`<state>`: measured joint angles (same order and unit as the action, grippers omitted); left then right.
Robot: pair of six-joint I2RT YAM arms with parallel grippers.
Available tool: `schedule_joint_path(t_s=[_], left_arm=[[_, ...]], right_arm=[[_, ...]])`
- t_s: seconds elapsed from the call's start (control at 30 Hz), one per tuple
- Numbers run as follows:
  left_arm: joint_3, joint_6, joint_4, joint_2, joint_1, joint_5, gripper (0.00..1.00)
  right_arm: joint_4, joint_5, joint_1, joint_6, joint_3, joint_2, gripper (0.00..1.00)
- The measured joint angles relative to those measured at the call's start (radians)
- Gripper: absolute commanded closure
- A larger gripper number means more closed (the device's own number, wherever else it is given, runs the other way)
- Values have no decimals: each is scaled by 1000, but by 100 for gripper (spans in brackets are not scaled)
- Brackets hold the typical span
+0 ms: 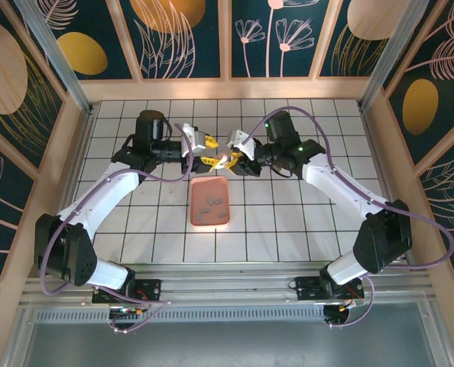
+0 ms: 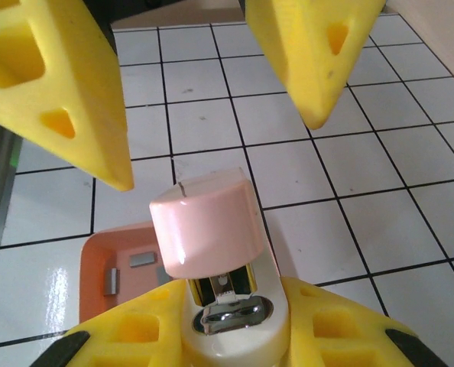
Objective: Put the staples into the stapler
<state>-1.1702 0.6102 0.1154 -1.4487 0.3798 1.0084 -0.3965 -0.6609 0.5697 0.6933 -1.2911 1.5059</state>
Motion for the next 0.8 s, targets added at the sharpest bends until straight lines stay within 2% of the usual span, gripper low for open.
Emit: schedule_joint_path(t_s=[0.47, 0.8], left_arm=[[-44, 106, 146, -34, 8, 1, 57], [-57, 115, 150, -34, 8, 6, 59]], right_arm=[[2, 68, 41, -24, -34, 1, 86], [0, 67, 46, -23, -51, 16, 86]])
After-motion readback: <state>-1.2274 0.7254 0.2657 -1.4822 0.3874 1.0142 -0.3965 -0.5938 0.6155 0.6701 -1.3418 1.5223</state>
